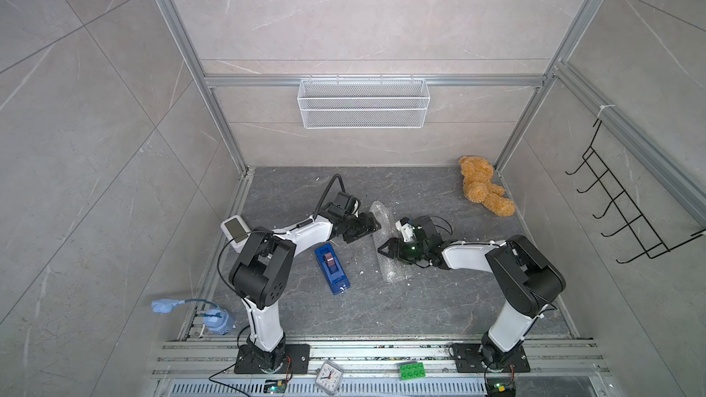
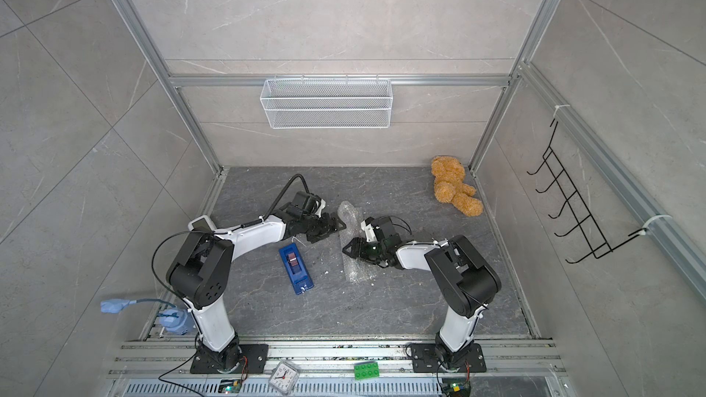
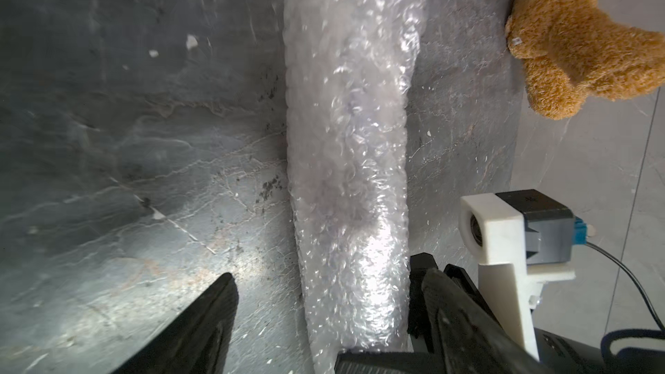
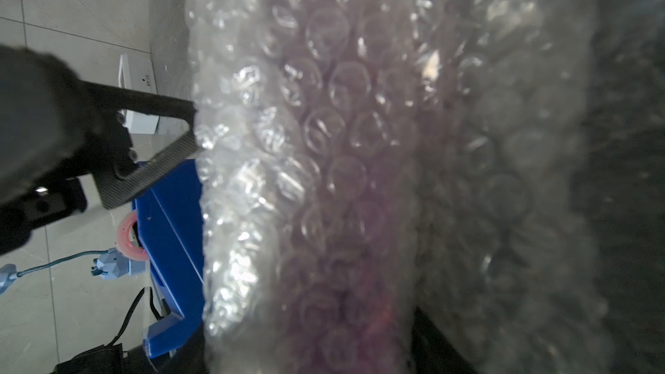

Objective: Wrap wine bottles in bubble wrap
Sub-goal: Wrap the wine bottle in bubble wrap.

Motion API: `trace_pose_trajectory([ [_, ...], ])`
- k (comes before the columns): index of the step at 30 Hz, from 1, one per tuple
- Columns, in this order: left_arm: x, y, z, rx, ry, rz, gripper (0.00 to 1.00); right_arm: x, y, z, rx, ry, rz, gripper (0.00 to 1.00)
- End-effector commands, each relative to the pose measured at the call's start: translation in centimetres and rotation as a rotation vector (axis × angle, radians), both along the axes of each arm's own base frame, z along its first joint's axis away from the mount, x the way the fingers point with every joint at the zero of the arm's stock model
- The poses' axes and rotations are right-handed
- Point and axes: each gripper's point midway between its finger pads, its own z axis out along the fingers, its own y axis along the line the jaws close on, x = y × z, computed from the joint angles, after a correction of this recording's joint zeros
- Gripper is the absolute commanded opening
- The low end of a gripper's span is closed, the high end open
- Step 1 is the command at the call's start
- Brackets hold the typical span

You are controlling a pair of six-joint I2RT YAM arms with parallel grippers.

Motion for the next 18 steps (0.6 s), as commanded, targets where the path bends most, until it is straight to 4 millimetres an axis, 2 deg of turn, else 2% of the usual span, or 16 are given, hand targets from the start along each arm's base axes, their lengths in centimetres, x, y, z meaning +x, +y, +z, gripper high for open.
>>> trace_pose_trajectory([
  [1,1.9,-1.2,1.5,-0.077,0.008,0.063,0.85,-0.9,0.4,-1.2,0.053,0.077,-0.013,0.64],
  [9,1.7,-3.6,0.0,-0.192,0.094,0.054,0.85,-0.5,1.0,-0.9,0.135,0.101,-0.053,0.65],
  [14,1.0,-4.5,-1.5,-0.176,0.143,0.046,0.84,-0.2,1.3,-1.0,0.188,0.115,-0.079,0.65],
  [18,0.7,-4.2,-2.6,-0.11,0.163,0.044,0.79,-0.3,1.2,-1.4,0.187,0.125,-0.089,0.65],
])
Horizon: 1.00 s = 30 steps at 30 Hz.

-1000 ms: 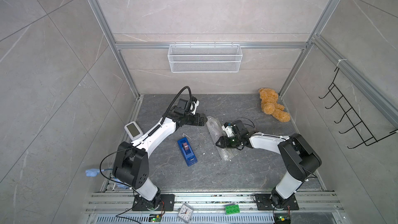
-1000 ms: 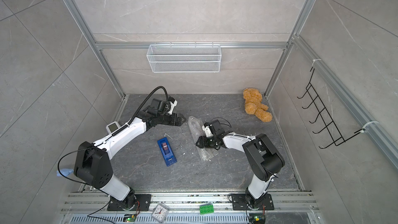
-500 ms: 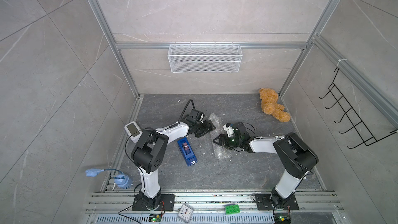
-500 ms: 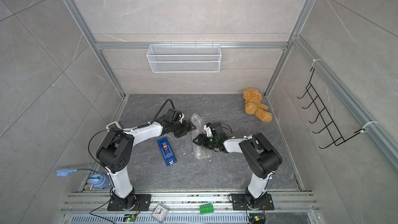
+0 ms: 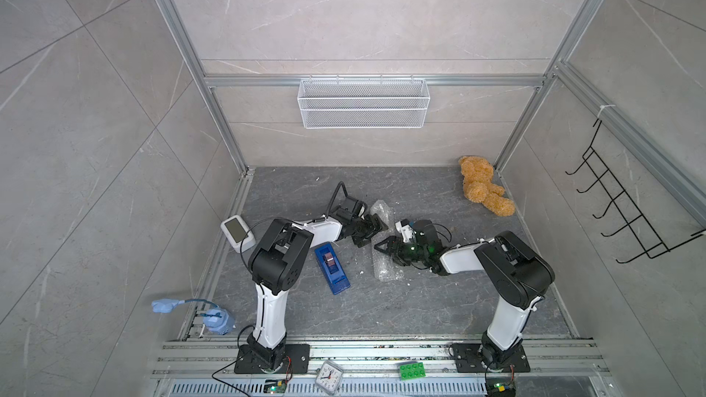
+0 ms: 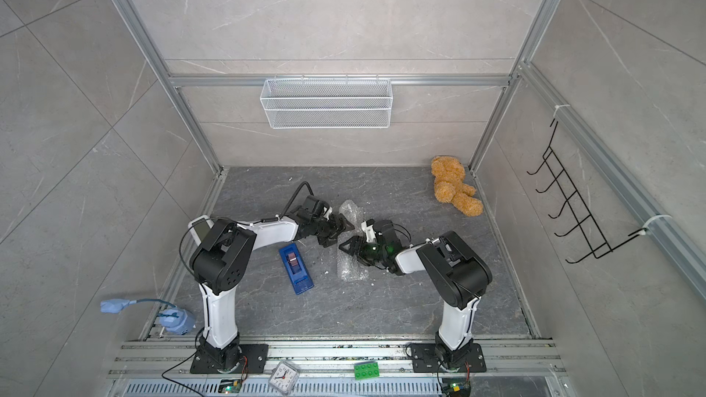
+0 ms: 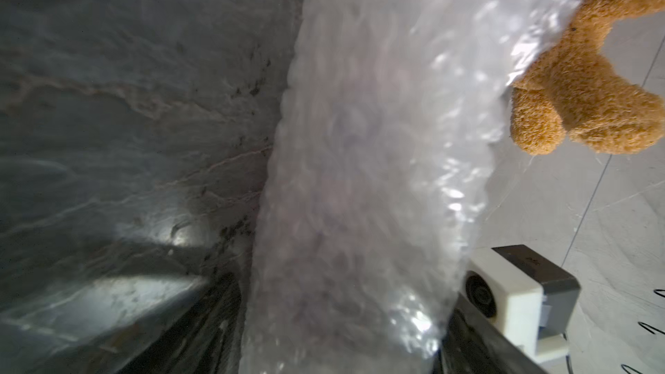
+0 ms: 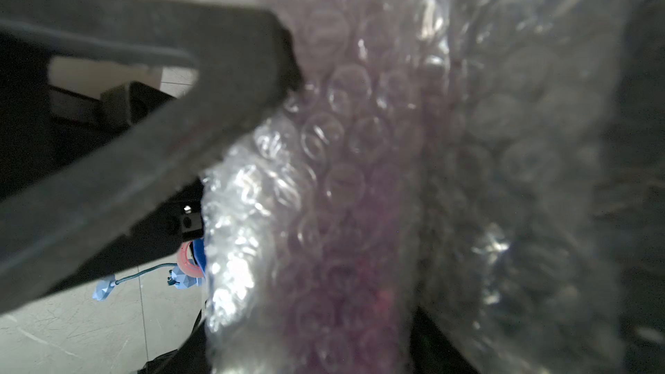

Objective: Wrap wine bottles in bubble wrap
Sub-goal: Wrap the wine bottle in bubble wrap.

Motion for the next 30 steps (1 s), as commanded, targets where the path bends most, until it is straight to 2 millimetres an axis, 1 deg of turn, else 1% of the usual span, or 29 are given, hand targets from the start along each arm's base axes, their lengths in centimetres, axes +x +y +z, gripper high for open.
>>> trace_pose_trajectory([
  [1,0.2,-0.6,0.6,0.022,0.0,-0.019,0.76,-0.9,-0.4,-1.7,-0.005,0.071,-0.017,0.65],
  [2,0.2,-0.5,0.5,0.039,-0.002,-0.024,0.73,-0.9,-0.5,-1.8,-0.011,0.074,-0.021,0.65],
  [4,0.2,-0.3,0.4,0.07,-0.009,-0.037,0.63,-0.9,-0.7,-1.7,-0.026,0.074,-0.029,0.67],
  [6,0.2,0.0,0.2,0.11,-0.012,-0.049,0.53,-1.0,-1.1,-1.7,-0.054,0.084,-0.043,0.72],
  [9,0.2,0.2,-0.2,0.16,-0.015,-0.074,0.46,-0.8,-1.6,-0.9,-0.075,0.078,-0.072,0.78],
  [13,0.1,0.5,-0.8,0.213,-0.02,-0.099,0.44,-0.6,-2.0,0.3,-0.096,0.063,-0.085,0.8],
  [16,0.4,0.7,-0.9,0.244,-0.033,-0.102,0.43,-0.7,-2.3,0.5,-0.125,0.065,-0.09,0.82],
  [18,0.7,1.0,-0.9,0.272,-0.043,-0.108,0.43,-0.8,-3.0,0.8,-0.168,0.052,-0.098,0.82],
  [21,0.9,1.3,-1.1,0.314,-0.053,-0.125,0.43,-0.9,-4.7,1.5,-0.273,0.007,-0.119,0.83],
  [24,1.3,1.6,-1.4,0.357,-0.062,-0.138,0.43,-0.8,-6.5,3.1,-0.369,-0.06,-0.138,0.84],
  [28,1.7,2.3,-1.9,0.474,-0.079,-0.165,0.43,-1.0,-8.5,5.6,-0.474,-0.144,-0.154,0.84],
  [30,2.0,2.2,-2.0,0.526,-0.1,-0.186,0.43,-1.0,-9.5,6.8,-0.52,-0.184,-0.167,0.85],
])
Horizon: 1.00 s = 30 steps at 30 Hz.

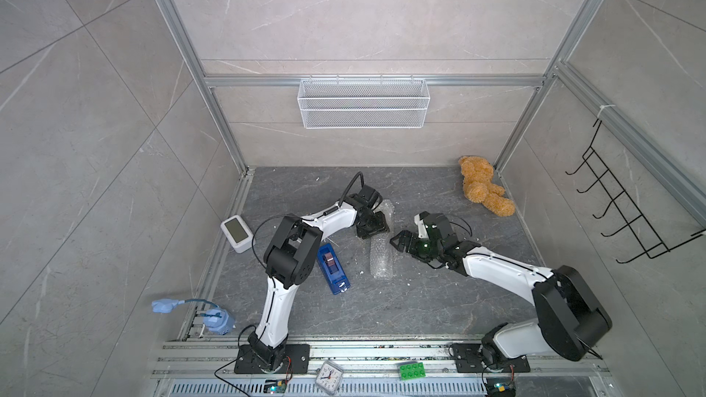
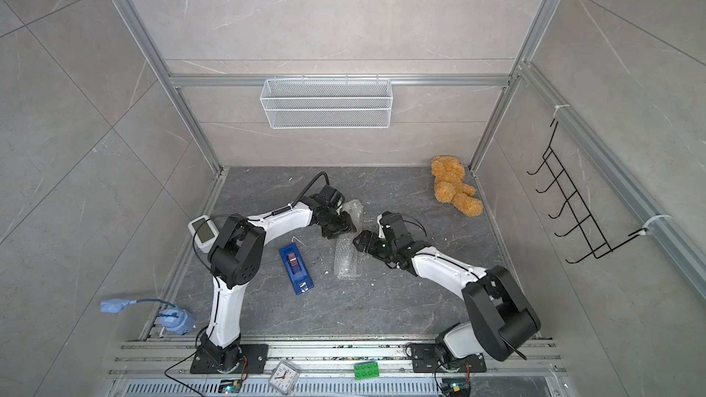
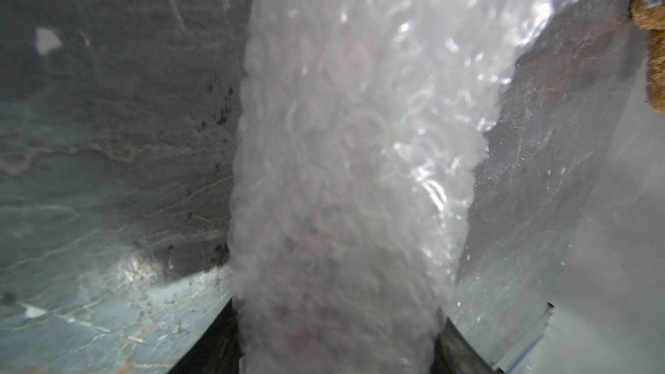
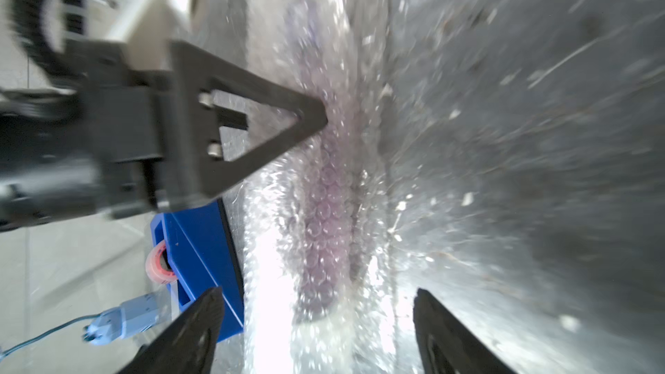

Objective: Wrap wine bottles in bubble wrap
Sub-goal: Wrap the wine bottle in bubble wrap.

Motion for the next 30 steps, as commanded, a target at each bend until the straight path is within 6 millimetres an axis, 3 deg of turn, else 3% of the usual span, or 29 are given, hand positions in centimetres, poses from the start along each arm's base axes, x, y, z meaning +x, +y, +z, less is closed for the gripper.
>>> trace_pose_trajectory([
  [1,0.6,2.4,-2.1,0.22,-0.042,-0.033,0.43,-0.6,-3.1,1.0,-0.189,-0.05,-0.017,0.85],
  [8,1.4,0.7,-2.3,0.367,-0.122,-0.146,0.44,-0.9,-8.3,5.0,-0.481,-0.158,-0.054,0.89],
  [9,1.7,0.3,-1.6,0.384,-0.153,-0.162,0.45,-0.9,-9.3,5.8,-0.533,-0.178,-0.068,0.9],
  [10,1.4,0.1,-2.9,0.418,-0.14,-0.188,0.46,-0.9,-10.1,6.4,-0.57,-0.195,-0.083,0.92],
  [11,1.5,-0.1,-2.7,0.429,-0.153,-0.201,0.47,-0.9,-10.8,7.2,-0.604,-0.218,-0.101,1.0],
  [13,1.7,-0.5,-2.6,0.437,-0.166,-0.219,0.51,-1.1,-12.7,8.7,-0.678,-0.264,-0.149,1.0],
  [19,1.8,-1.5,-1.4,0.4,-0.187,-0.272,0.64,-2.5,-16.6,13.7,-0.757,-0.459,-0.289,1.0],
  [22,1.7,-1.9,-0.2,0.377,-0.203,-0.301,0.69,-3.5,-18.0,15.4,-0.723,-0.57,-0.372,1.0],
  [26,1.6,-2.3,0.9,0.35,-0.219,-0.319,0.73,-4.4,-19.4,15.7,-0.652,-0.684,-0.493,1.0],
  [28,1.7,-2.6,2.9,0.322,-0.248,-0.317,0.75,-4.8,-19.5,15.0,-0.652,-0.677,-0.49,1.0],
  [30,1.6,-2.6,3.5,0.313,-0.256,-0.322,0.76,-4.9,-19.3,14.5,-0.652,-0.642,-0.468,1.0],
])
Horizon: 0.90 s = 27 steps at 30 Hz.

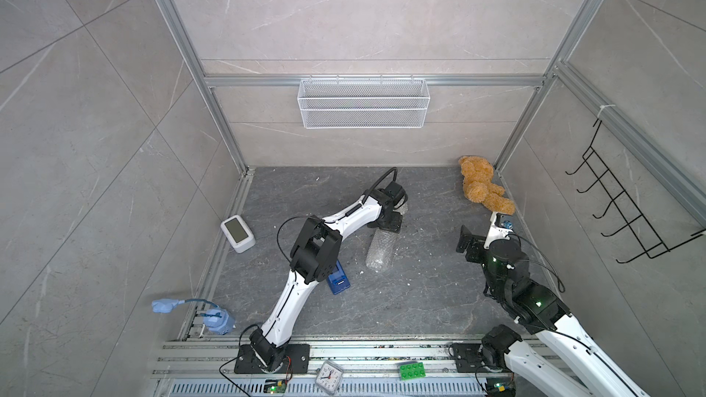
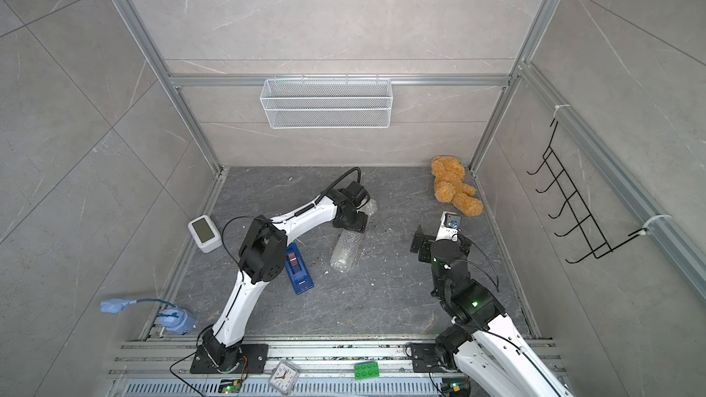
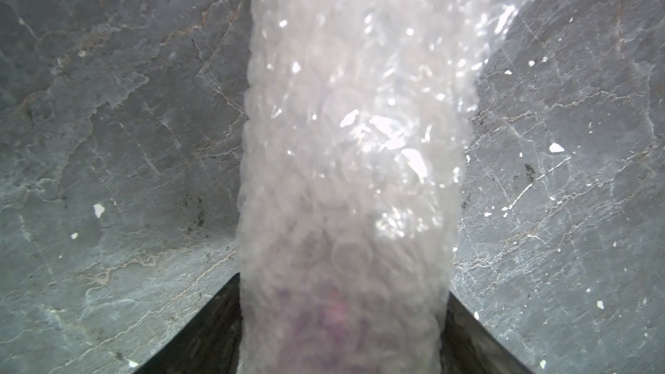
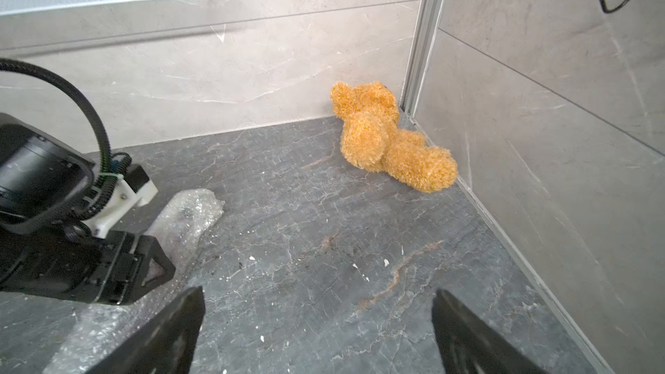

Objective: Wrap wine bottles in bubble wrap
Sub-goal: Wrap the wine bottle in bubble wrap.

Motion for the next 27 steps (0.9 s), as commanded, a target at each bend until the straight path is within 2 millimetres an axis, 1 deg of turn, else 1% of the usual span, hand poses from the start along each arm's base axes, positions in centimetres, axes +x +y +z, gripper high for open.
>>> trace_pose_trajectory([
  [1,-0.2,0.0,3.5,-0.03,-0.024,-0.044,0.76,0.2,-0.2,0.2,0.001,0.003,-0.019,1.0],
  [4,-0.3,0.0,4.4,-0.037,-0.035,-0.053,0.76,0.4,0.6,-0.6,-0.008,0.097,0.01,1.0],
  [7,-0.6,0.1,5.4,-0.046,-0.045,-0.065,0.77,0.6,1.3,-1.9,-0.016,0.209,0.02,1.0],
  [11,-1.2,0.8,7.1,-0.051,-0.059,-0.072,0.77,0.9,3.3,-4.2,0.008,0.352,0.078,0.99],
  [13,-1.5,1.3,8.2,-0.054,-0.072,-0.072,0.77,1.1,4.6,-5.1,0.038,0.388,0.121,0.95],
  [15,-2.1,2.0,9.3,-0.052,-0.089,-0.068,0.77,1.3,5.9,-5.7,0.078,0.4,0.164,0.92],
  [19,-3.5,4.2,11.7,-0.042,-0.127,-0.055,0.77,1.4,8.3,-6.4,0.134,0.419,0.235,0.88],
  [23,-5.3,7.3,13.0,-0.028,-0.142,-0.004,0.77,1.1,11.1,-7.1,0.125,0.444,0.299,0.87],
  [26,-6.9,10.6,13.6,-0.019,-0.14,0.074,0.76,0.5,13.8,-7.7,0.123,0.469,0.36,0.84],
  [27,-7.5,11.7,13.5,-0.015,-0.134,0.101,0.76,0.3,14.7,-7.9,0.125,0.474,0.384,0.83],
])
